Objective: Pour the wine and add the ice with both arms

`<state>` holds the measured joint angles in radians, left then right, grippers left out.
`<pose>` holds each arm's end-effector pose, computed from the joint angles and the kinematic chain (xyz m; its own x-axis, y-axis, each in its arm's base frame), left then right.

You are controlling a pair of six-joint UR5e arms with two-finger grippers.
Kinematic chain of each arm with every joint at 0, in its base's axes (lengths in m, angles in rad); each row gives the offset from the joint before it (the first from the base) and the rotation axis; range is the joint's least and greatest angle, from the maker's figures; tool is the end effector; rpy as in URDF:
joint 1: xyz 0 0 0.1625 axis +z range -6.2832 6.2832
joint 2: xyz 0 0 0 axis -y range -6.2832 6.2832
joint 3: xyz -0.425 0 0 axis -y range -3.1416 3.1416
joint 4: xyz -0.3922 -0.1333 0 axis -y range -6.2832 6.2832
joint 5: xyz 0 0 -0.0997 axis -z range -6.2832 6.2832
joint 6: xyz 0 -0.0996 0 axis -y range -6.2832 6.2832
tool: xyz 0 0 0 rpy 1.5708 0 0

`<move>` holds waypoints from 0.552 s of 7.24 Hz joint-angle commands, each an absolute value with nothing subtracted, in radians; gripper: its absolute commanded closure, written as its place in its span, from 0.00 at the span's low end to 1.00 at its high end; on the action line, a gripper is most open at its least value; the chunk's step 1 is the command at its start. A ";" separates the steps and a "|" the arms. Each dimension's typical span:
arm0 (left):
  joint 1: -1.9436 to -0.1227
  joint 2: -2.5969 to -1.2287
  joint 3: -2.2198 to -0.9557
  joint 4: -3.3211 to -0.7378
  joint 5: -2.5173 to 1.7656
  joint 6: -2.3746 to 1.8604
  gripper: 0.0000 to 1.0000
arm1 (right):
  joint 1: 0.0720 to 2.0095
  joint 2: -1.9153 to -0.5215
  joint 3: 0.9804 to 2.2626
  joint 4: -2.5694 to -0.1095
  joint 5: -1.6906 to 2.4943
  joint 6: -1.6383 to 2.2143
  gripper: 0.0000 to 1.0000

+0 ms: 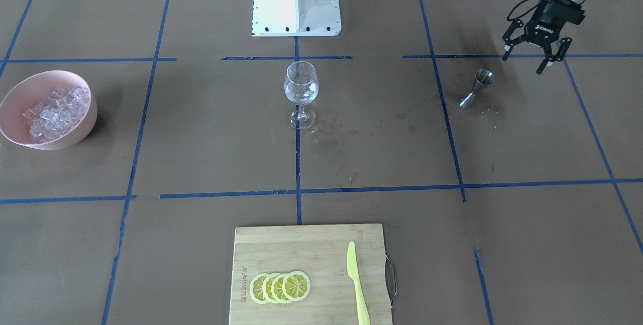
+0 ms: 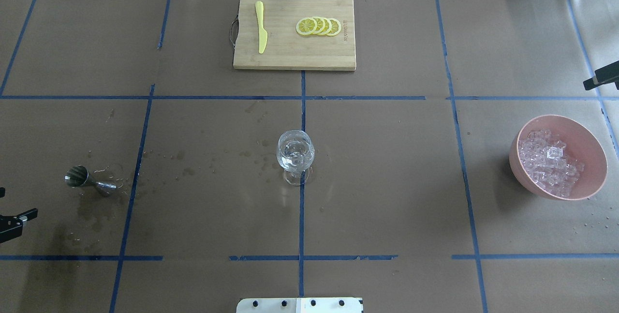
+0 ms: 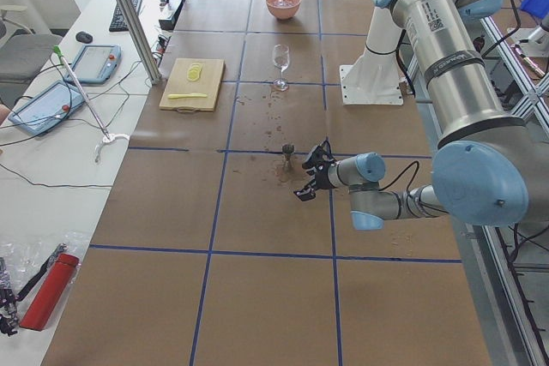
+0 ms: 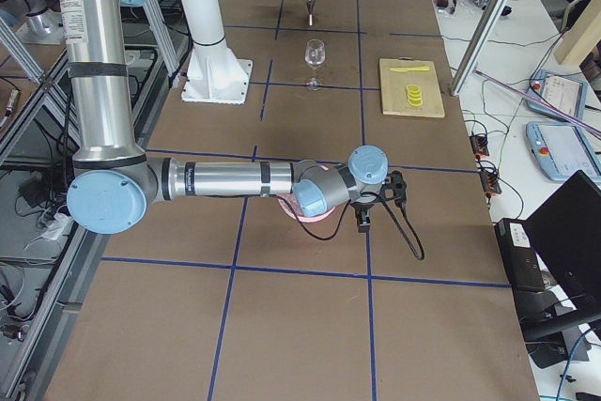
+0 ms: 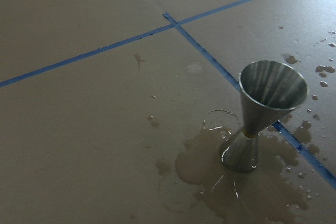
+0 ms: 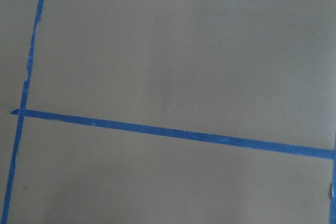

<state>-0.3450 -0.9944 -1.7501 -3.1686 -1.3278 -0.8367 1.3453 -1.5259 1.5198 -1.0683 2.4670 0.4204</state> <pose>0.1880 -0.2347 0.6125 0.6140 0.4703 -0.6339 0.1724 0.7038 0.6892 -0.0641 -0.5276 0.5967 0.5601 -0.1087 0.8213 -0.0350 0.9874 0.1545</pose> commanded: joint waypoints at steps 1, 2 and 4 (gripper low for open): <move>-0.609 -1.021 -1.744 -3.163 -1.690 -0.812 0.01 | 1.295 -1.592 1.525 -0.829 2.444 0.596 0.00; -0.775 -1.058 -1.743 -3.116 -1.833 -0.734 0.01 | 1.290 -1.594 1.535 -0.825 2.442 0.626 0.00; -0.935 -1.089 -1.735 -3.045 -2.029 -0.696 0.01 | 1.261 -1.594 1.644 -0.844 2.416 0.794 0.00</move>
<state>-0.8372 -1.0704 -1.7404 -3.0844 -1.9072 -0.7187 1.2814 -1.5919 1.5784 -0.8381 2.4339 0.6845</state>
